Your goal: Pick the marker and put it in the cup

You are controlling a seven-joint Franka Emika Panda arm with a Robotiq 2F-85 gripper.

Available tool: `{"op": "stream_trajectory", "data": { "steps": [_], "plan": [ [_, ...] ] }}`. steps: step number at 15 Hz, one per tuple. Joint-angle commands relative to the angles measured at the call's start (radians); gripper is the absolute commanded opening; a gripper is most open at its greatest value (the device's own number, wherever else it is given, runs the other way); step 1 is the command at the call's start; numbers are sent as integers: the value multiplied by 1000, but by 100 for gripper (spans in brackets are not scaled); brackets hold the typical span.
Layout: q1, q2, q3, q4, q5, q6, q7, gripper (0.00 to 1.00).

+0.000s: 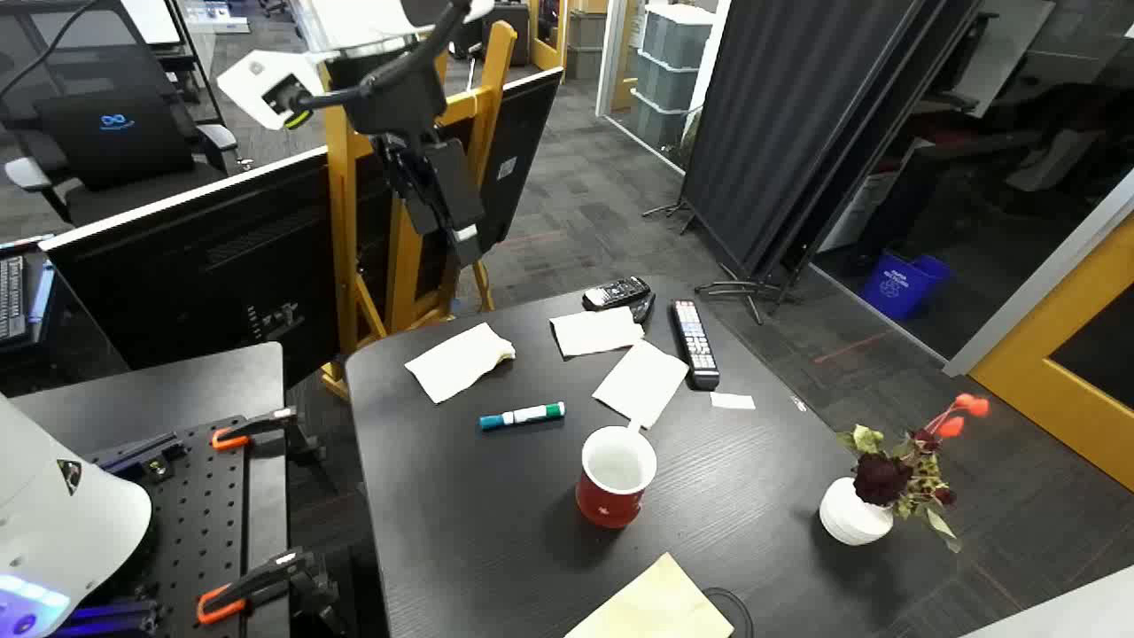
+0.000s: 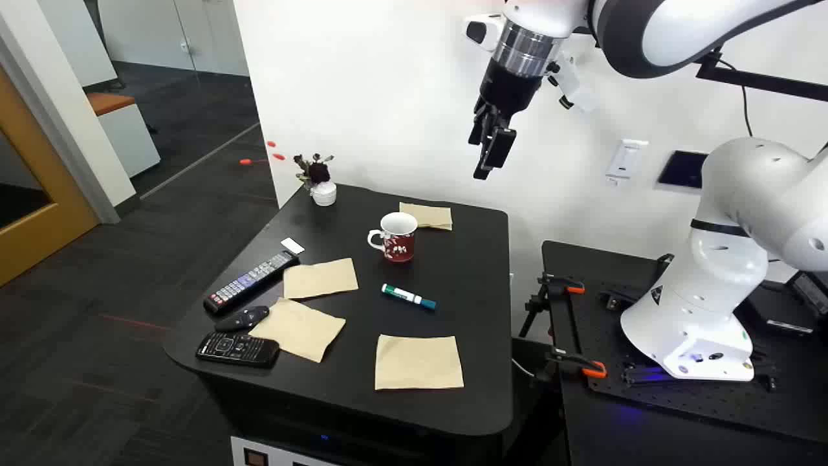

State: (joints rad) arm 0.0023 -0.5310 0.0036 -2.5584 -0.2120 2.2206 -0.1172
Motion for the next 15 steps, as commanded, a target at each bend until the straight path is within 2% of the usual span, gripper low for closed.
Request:
{"op": "stream_trajectory", "data": {
  "steps": [1,10,15],
  "plan": [
    [0,0,0,2,1,-3,0,100],
    [7,36,-1,-25,16,37,12,100],
    [13,138,19,-70,49,163,80,100]
  ]
}}
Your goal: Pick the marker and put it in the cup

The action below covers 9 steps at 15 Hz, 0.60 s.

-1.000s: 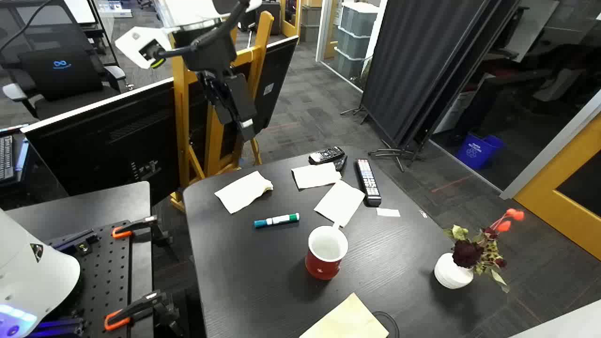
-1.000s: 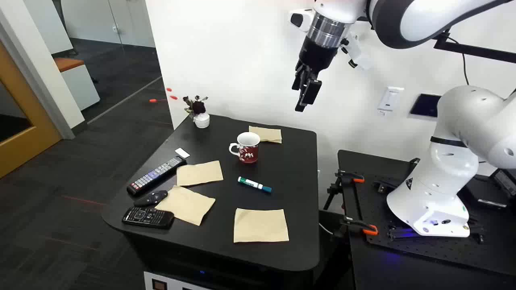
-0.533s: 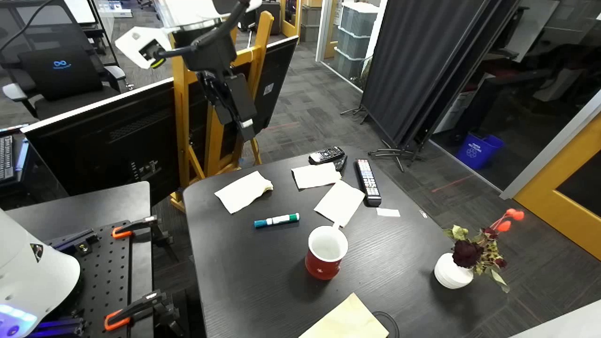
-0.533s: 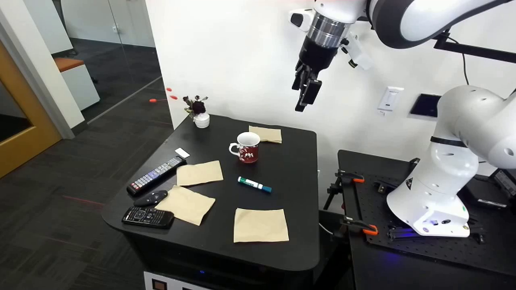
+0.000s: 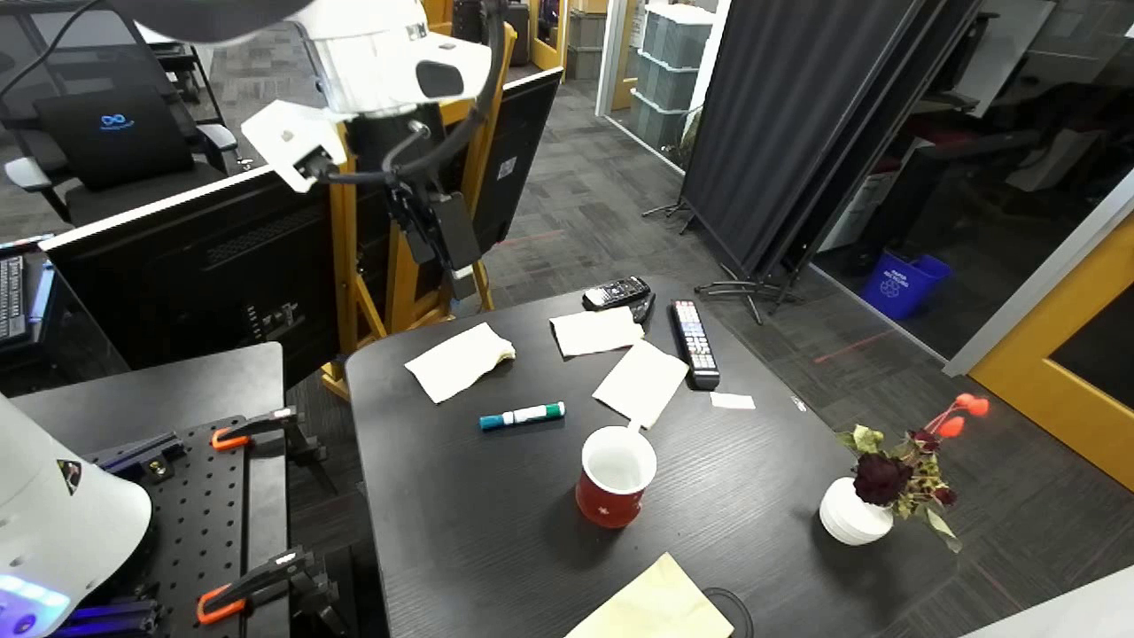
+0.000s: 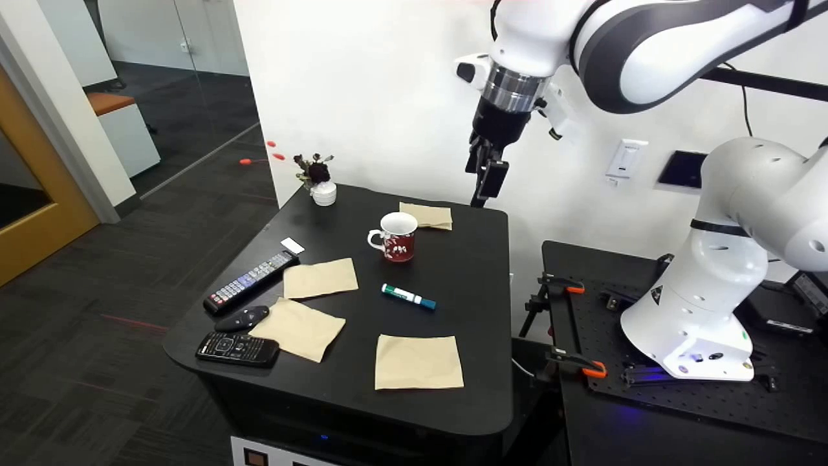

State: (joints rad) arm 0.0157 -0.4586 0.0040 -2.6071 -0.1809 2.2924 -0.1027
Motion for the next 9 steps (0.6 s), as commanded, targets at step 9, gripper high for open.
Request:
{"op": "stream_trajectory", "data": {
  "steps": [9],
  "plan": [
    [-30,446,59,52,-20,419,356,100]
  ]
}}
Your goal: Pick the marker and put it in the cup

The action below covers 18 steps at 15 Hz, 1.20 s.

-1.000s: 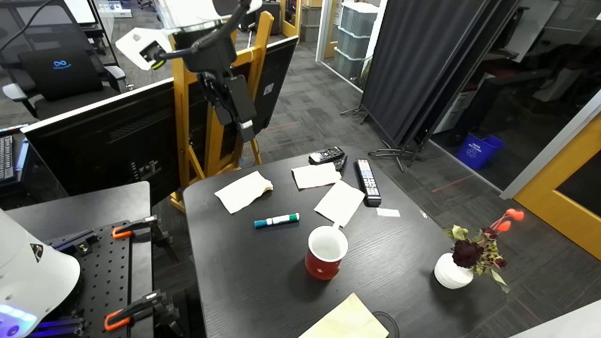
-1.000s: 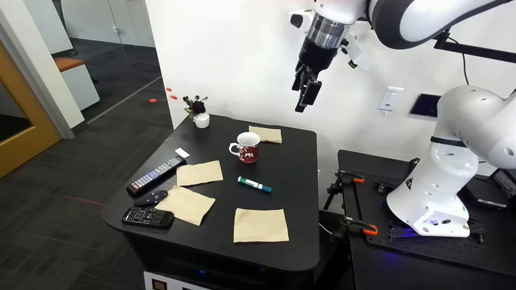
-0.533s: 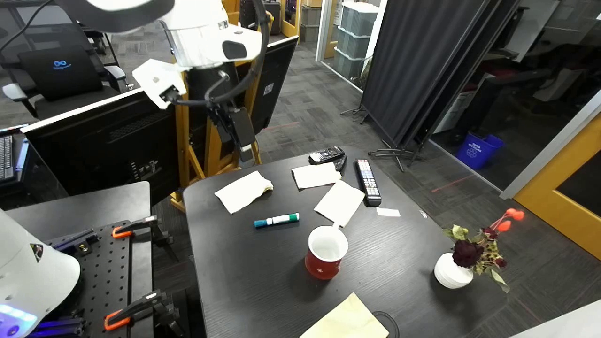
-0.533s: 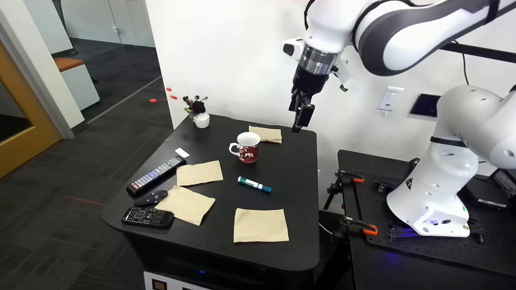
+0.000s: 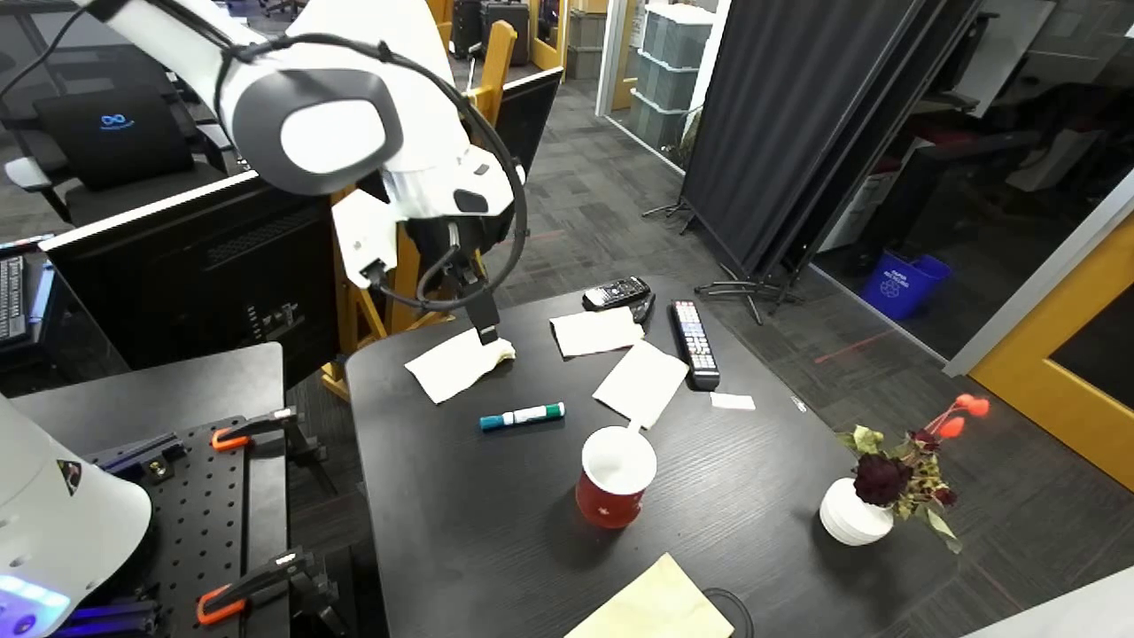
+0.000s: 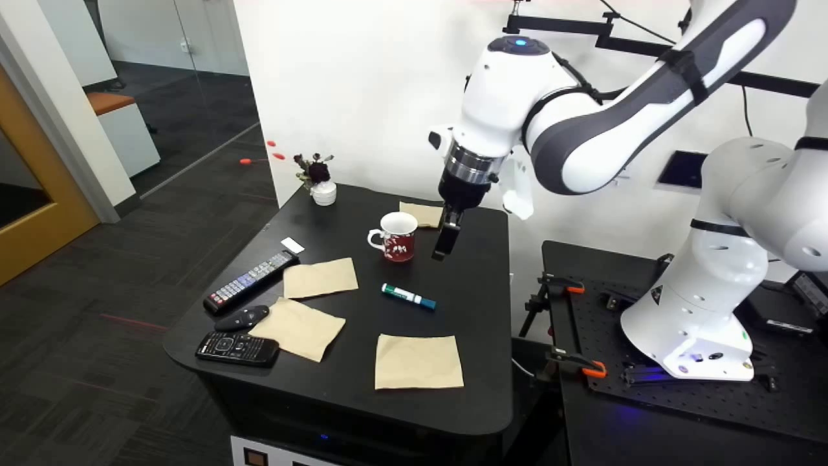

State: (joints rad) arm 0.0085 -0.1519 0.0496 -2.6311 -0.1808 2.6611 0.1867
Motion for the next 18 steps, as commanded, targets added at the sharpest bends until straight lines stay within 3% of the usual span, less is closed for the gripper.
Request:
{"op": "stream_trajectory", "data": {
  "steps": [1,9,18],
  "plan": [
    [-19,185,4,99,-21,63,74,100],
    [3,463,-60,309,64,58,36,100],
    [-1,613,-59,404,170,49,4,100]
  ]
}}
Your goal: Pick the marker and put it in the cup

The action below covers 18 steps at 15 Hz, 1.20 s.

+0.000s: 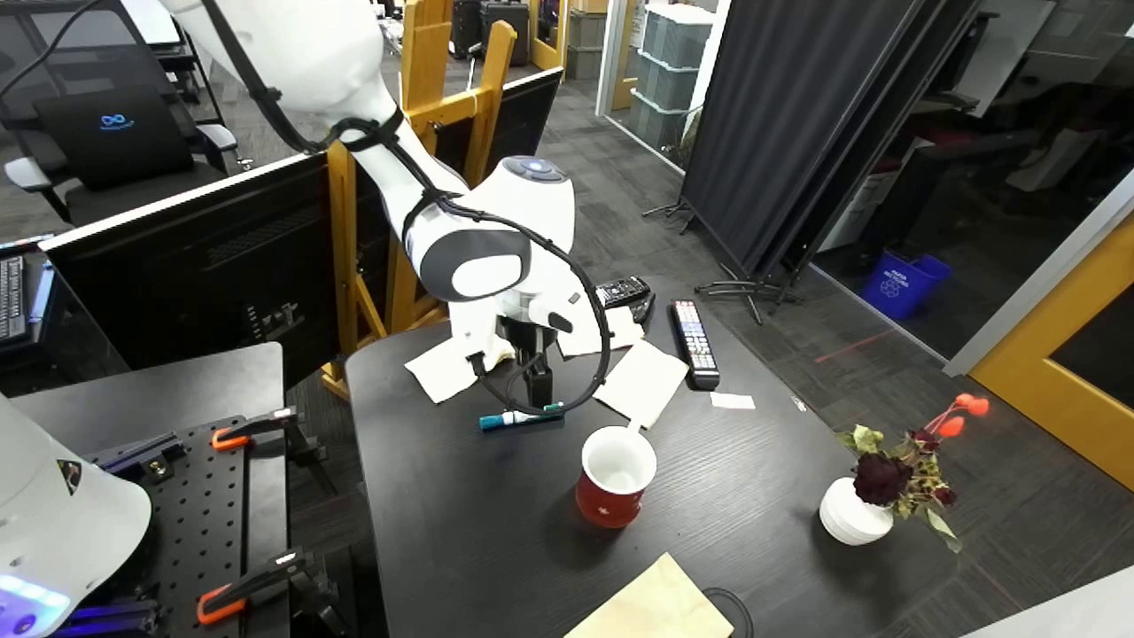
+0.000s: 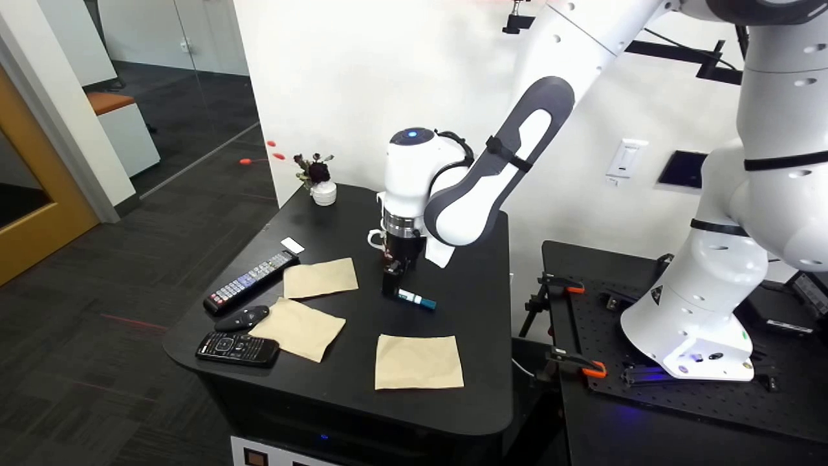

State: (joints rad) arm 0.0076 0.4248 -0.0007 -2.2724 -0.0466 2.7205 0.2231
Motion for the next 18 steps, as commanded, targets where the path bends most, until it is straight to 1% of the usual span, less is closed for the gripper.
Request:
{"op": "stream_trajectory", "data": {
  "steps": [1,9,18],
  "plan": [
    [1,44,-11,53,38,-16,-32,100],
    [-22,89,-8,109,69,-28,-54,100],
    [-44,112,0,122,101,-48,-107,100]
  ]
}}
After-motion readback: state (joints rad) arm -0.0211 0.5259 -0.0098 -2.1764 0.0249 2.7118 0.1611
